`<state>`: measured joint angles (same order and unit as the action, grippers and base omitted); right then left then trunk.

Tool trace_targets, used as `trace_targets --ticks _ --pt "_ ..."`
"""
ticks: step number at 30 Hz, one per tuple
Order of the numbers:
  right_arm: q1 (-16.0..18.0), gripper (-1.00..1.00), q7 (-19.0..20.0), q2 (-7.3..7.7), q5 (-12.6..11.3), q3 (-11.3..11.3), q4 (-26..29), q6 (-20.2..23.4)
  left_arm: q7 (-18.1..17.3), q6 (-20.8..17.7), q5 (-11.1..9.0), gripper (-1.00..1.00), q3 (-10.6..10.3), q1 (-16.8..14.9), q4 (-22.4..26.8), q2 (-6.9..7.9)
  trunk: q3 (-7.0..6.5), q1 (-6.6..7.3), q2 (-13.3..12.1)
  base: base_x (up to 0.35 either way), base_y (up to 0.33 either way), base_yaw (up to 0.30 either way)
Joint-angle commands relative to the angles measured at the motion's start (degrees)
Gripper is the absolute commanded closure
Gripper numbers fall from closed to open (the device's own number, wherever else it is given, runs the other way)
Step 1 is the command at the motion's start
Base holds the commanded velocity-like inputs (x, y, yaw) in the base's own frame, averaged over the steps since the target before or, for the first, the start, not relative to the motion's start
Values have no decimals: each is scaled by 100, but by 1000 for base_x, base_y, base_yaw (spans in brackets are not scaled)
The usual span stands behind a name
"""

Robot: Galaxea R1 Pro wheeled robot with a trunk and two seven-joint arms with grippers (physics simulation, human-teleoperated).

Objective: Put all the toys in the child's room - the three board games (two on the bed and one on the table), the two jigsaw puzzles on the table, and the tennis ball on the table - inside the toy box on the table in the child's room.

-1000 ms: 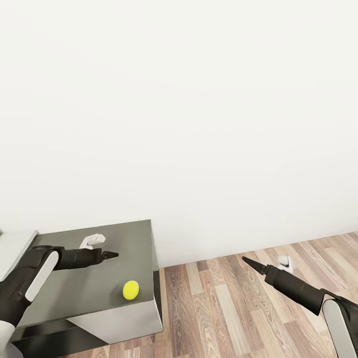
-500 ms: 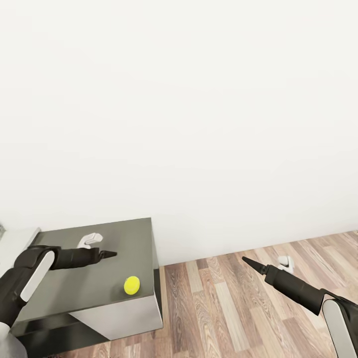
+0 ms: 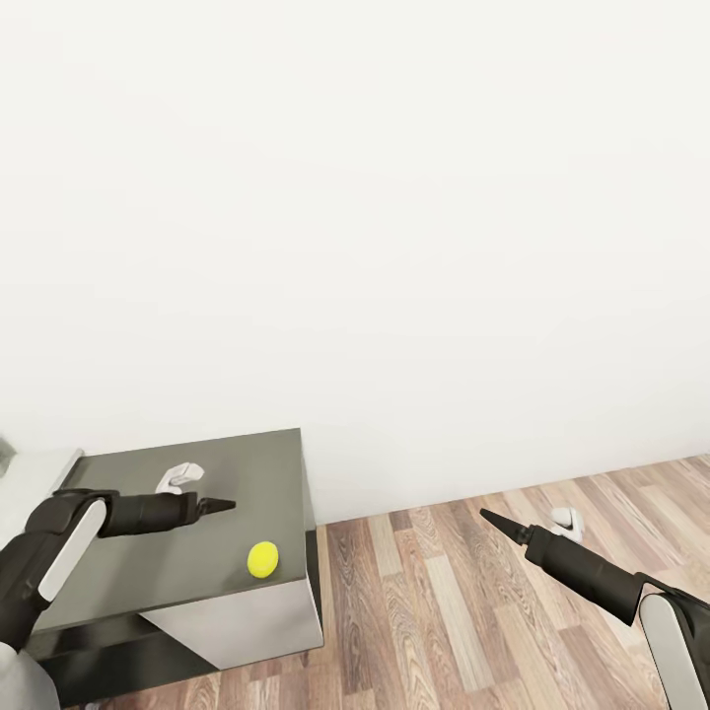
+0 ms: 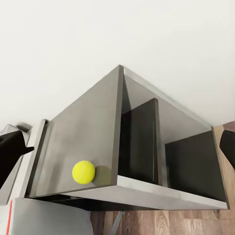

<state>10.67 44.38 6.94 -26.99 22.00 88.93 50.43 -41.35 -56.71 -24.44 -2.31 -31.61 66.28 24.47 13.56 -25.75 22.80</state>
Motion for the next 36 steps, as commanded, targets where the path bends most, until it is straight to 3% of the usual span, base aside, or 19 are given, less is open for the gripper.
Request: trace_targets --ticks 1,23,36 --pt "5 -100 18 -2 1 6 0 28 -19 -22 0 -100 -6 -3 2 4 11 -3 12 -3 0 0" --pt "5 -100 18 -3 9 15 -103 28 -49 -7 -6 -100 -6 11 5 57 11 -3 12 0 -2 0" --pt "5 -100 18 -4 10 12 -104 28 -51 -7 -8 -100 -9 15 3 66 11 -3 12 0 -116 0"
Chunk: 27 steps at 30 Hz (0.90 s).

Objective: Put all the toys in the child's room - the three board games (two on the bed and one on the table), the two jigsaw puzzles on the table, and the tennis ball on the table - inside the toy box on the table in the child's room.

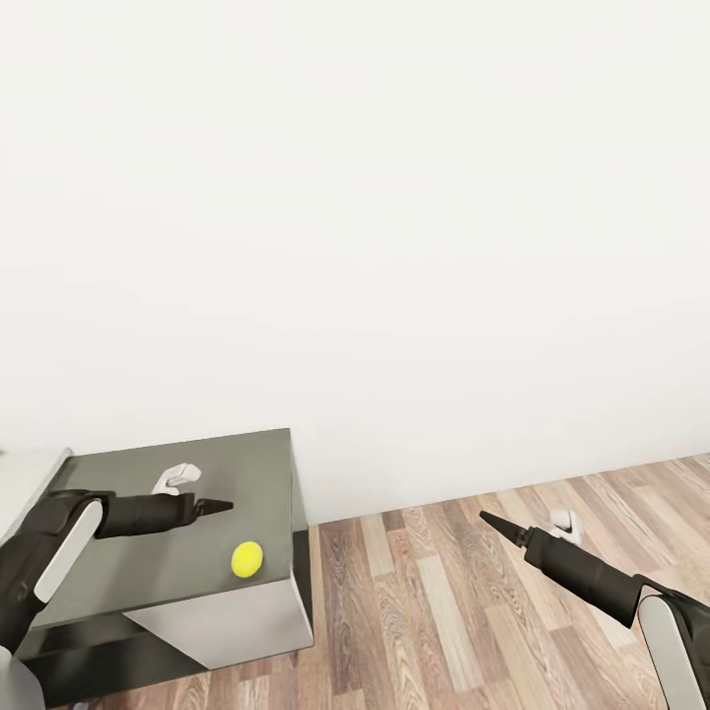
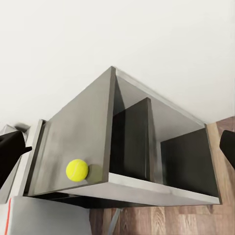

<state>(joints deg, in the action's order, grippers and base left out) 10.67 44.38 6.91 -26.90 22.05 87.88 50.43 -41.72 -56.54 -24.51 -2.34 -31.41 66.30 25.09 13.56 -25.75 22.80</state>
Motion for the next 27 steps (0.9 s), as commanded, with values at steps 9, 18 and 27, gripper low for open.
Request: trace_targets --ticks 9,18,27 --pt "5 -100 25 3 1 3 1 28 -11 -23 -1 -100 -11 -6 -1 -1 0 -3 11 0 -11 -29" --pt "5 -100 27 4 1 1 1 28 13 -23 7 -100 -25 -6 7 -4 -46 -3 11 0 -1 -128" --pt "5 -100 27 3 2 5 1 30 55 -33 14 -100 -78 -6 37 -21 -54 -3 11 0 0 -22"
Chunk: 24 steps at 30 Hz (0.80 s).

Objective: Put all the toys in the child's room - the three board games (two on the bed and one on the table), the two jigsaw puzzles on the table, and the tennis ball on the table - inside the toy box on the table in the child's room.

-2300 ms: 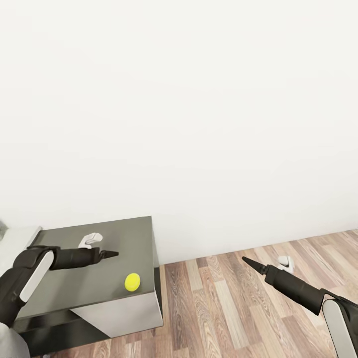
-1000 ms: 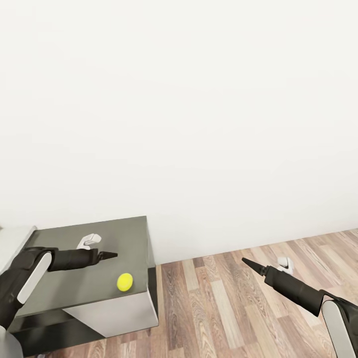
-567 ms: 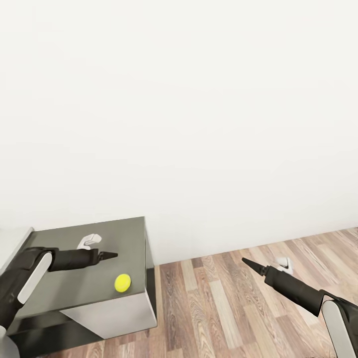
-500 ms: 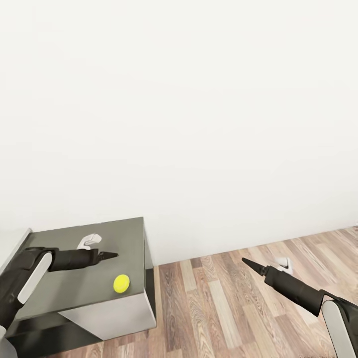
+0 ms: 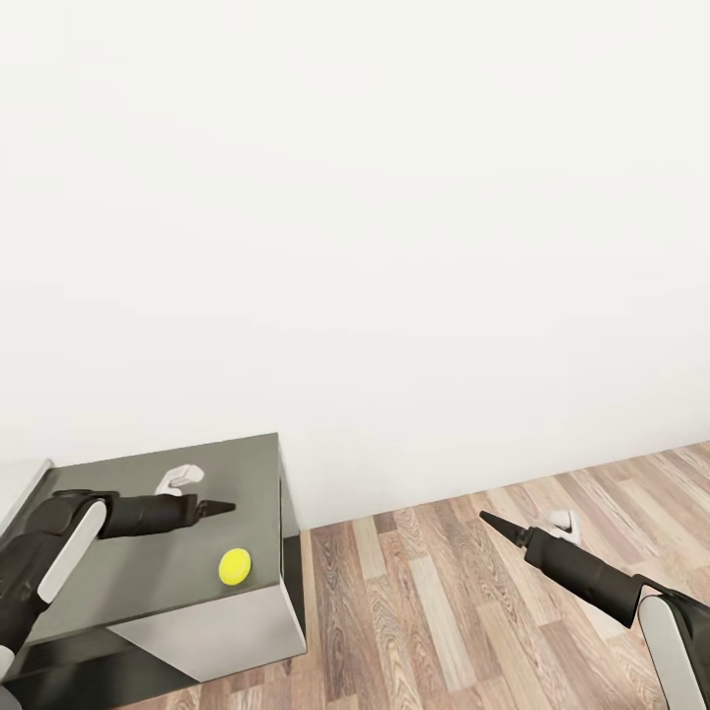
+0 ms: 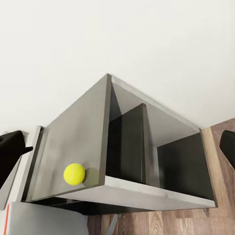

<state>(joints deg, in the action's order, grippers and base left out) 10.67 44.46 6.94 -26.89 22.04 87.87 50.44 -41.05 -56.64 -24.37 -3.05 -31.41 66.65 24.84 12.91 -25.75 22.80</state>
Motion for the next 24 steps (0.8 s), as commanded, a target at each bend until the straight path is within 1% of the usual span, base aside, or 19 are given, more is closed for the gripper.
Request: trace_targets --ticks 1,7,10,14,15,16,17,20,24 --pt "5 -100 18 0 0 7 2 28 -12 -25 0 -100 -11 -6 2 2 11 -3 12 0 0 -3" --pt "5 -100 19 0 0 10 2 27 -5 -35 8 -100 -29 -6 3 -9 11 -3 12 0 0 -1" --pt "5 -100 19 -3 1 9 2 27 -3 -39 48 -100 -33 -6 3 -10 11 -3 12 0 0 0" --pt "5 -100 18 -6 0 7 2 27 -4 -44 192 -100 -34 -6 2 -20 11 -3 12 0 0 0" --pt "5 -100 18 -7 0 8 2 27 -5 -45 242 -100 -33 -6 3 -24 11 -3 12 0 0 0" --pt "5 -100 18 -6 0 9 2 27 -8 -49 337 -100 -31 -6 4 -30 11 -3 12 0 0 0" --pt "5 -100 18 -6 -1 9 2 27 -10 -51 377 -100 -31 -6 5 -33 11 -3 12 0 0 0" --pt "5 -100 18 -6 -1 10 2 27 -14 -45 472 -100 -25 -6 6 -32 11 -3 12 0 0 0" --pt "5 -100 18 -6 -1 11 2 27 -22 -33 517 -100 -22 -6 12 -32 11 -3 12 0 0 0"
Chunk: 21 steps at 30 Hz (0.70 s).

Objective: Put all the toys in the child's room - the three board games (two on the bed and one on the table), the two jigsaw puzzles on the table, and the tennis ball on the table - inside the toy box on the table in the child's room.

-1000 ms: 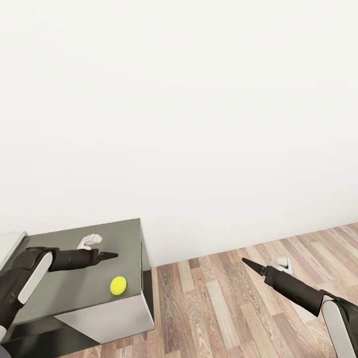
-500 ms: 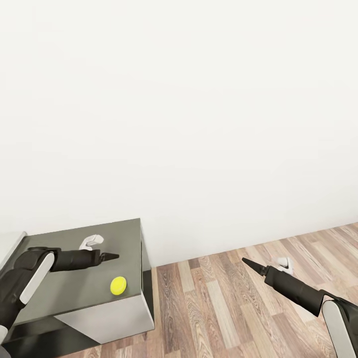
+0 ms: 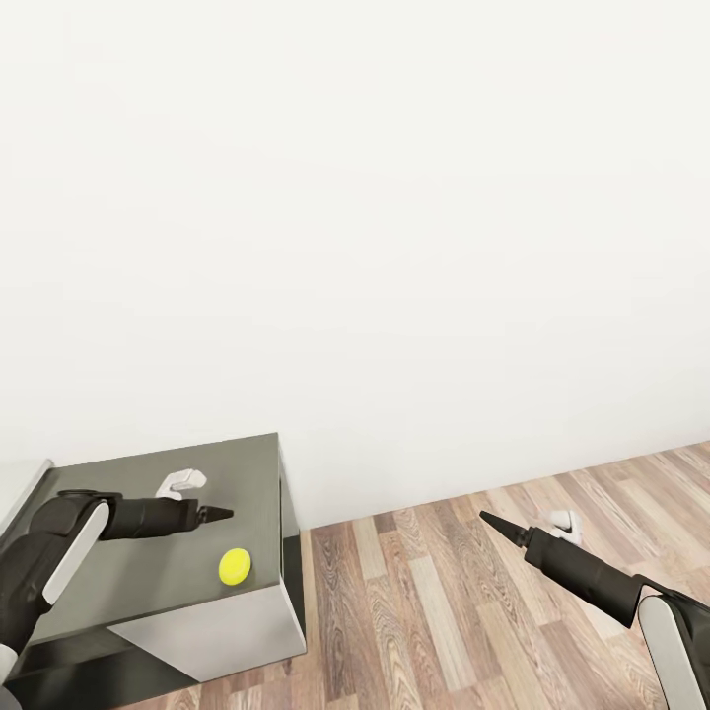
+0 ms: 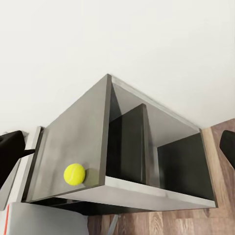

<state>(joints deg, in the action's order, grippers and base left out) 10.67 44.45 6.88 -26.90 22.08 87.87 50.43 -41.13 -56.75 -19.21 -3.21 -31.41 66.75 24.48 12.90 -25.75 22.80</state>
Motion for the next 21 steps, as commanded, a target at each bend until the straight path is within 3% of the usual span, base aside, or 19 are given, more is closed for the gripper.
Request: trace_targets --ticks 1,21 --pt "5 -100 19 -1 1 5 2 28 -15 -21 5 -100 -6 -6 2 4 11 -3 12 -5 0 0" --pt "5 -100 13 -3 1 -2 -7 -12 -18 -21 29 -100 13 3 74 4 11 -3 12 -37 -36 0"
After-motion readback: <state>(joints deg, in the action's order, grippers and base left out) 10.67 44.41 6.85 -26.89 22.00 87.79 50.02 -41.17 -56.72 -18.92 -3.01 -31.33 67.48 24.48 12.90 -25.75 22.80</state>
